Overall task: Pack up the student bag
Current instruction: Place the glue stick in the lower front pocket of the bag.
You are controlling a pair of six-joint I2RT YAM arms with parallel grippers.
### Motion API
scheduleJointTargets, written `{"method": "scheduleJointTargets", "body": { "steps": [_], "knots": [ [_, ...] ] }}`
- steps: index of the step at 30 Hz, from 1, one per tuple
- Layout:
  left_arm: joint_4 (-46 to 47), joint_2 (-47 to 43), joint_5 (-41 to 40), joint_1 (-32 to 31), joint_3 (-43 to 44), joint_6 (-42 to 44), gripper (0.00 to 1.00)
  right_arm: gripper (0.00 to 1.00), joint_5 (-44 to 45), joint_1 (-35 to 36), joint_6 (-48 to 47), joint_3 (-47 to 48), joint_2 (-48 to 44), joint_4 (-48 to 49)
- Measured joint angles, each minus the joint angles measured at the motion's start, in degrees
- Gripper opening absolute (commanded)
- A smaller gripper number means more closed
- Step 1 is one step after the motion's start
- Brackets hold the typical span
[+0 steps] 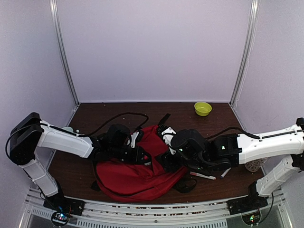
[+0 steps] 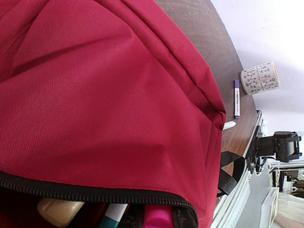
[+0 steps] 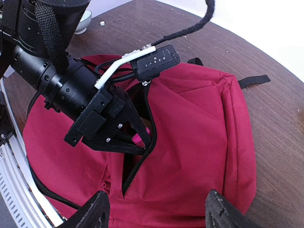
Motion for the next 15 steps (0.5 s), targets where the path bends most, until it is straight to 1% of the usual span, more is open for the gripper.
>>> {"method": "scheduleJointTargets", "body": {
  "steps": [4, 10, 12, 15],
  "knots": [
    [-1.60, 0.33, -0.85, 0.00, 1.05, 1.33, 0.34, 0.70, 0.35, -0.07, -0.02, -0.26, -0.46, 0.00],
    [-5.73, 0.55, -3.82, 0.07, 1.42, 3.54, 0.56, 0.70, 0.42, -0.24, -0.09, -0.28, -0.48, 0.00],
    [-6.91, 0.46, -4.79, 0.07, 1.77, 4.35, 0.60, 0.70, 0.42, -0.35, -0.11, -0.28, -0.48, 0.00],
    [-8.50, -0.15, -6.36, 0.07, 1.88, 5.35, 0.60, 0.70, 0.44, -0.37, -0.11, -0.28, -0.48, 0.00]
  ]
}}
